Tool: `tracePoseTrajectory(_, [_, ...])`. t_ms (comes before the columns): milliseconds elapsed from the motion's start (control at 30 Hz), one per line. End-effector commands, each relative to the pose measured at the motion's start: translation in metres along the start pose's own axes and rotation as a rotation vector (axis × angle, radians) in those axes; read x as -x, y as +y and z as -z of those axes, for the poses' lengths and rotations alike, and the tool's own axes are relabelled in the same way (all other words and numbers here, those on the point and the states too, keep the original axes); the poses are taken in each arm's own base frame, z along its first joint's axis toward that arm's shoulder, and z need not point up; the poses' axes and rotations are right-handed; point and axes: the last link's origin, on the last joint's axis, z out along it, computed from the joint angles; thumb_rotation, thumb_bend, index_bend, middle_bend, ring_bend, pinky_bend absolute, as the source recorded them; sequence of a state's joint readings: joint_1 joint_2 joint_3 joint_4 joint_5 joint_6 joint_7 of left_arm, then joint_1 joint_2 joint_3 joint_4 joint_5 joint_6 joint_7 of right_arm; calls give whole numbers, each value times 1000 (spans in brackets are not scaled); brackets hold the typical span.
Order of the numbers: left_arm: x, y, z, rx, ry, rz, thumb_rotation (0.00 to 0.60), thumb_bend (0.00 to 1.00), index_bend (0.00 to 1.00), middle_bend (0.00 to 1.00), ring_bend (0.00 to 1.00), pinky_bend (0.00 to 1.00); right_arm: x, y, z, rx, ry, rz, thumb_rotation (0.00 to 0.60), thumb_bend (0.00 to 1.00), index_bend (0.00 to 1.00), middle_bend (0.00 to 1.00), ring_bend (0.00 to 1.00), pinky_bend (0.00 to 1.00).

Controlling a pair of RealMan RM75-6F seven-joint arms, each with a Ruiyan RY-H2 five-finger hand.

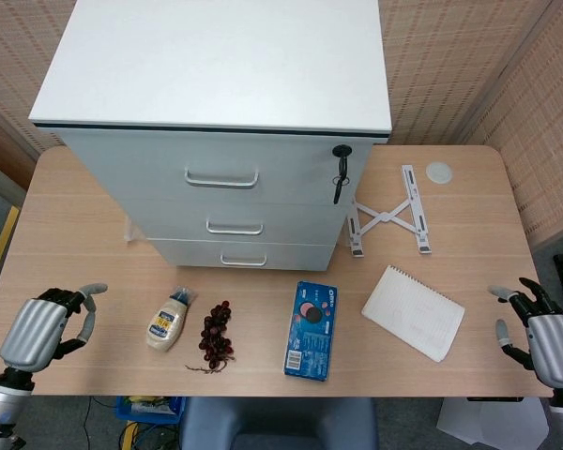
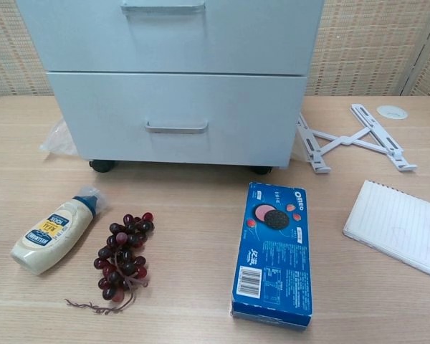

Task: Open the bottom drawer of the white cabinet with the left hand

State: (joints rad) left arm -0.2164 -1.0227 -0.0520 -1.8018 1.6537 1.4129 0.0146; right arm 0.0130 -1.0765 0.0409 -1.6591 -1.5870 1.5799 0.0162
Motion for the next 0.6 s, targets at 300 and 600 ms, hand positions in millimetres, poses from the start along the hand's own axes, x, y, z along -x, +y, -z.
tracePoseTrajectory(300, [18,43,-52,210,-73,44,600,542,280,711,747,865,0,-2,0,-5,-3,4,600,465,259,364,283,387])
tracePoseTrajectory(600, [39,67,-82,287,-162,70,600,581,241,861,912,1000,-2,-1,0,3,2,9,600,465,260,364,283,387])
